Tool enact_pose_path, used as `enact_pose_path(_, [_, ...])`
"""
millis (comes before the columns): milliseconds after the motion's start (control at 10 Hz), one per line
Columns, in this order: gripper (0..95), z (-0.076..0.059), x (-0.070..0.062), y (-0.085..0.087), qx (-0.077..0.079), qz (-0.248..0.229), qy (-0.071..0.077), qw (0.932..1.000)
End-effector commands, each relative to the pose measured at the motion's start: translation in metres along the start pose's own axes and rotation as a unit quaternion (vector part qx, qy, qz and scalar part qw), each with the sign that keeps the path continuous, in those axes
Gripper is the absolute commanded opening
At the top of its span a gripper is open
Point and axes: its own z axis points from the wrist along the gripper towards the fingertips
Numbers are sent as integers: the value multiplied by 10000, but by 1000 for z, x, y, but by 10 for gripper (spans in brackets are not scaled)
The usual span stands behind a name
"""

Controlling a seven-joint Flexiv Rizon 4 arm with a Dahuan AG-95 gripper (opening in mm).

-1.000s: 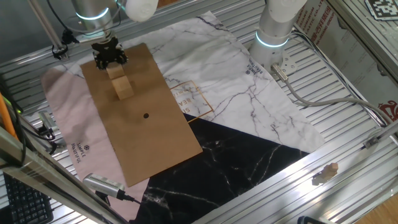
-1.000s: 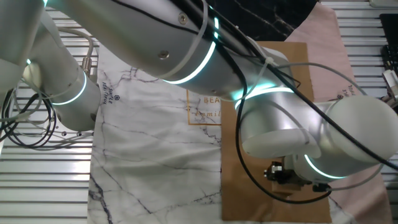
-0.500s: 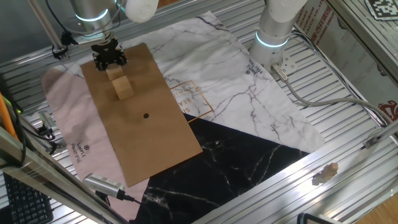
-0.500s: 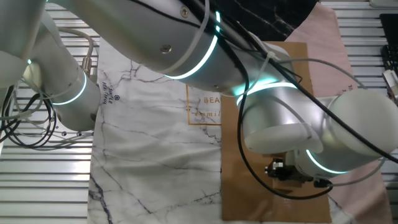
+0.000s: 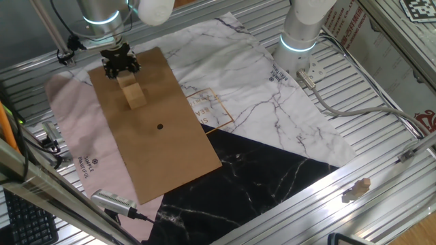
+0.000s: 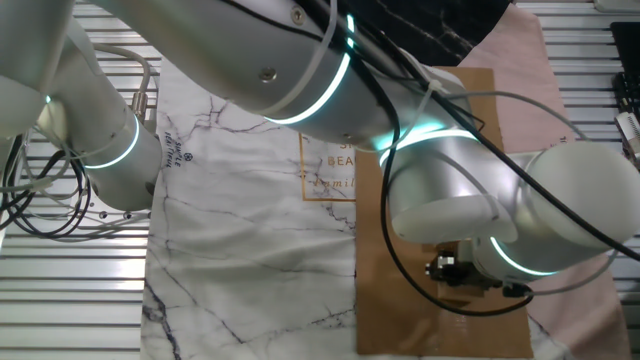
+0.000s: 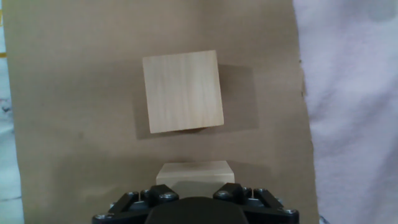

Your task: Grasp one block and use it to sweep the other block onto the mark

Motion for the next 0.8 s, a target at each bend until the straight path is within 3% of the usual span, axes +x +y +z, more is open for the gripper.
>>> enact_pose_path(100, [0,1,-3,1,11,9,-5,10000])
enact_pose_path(800, [0,-1,-13,1,4,-44,-35,10000])
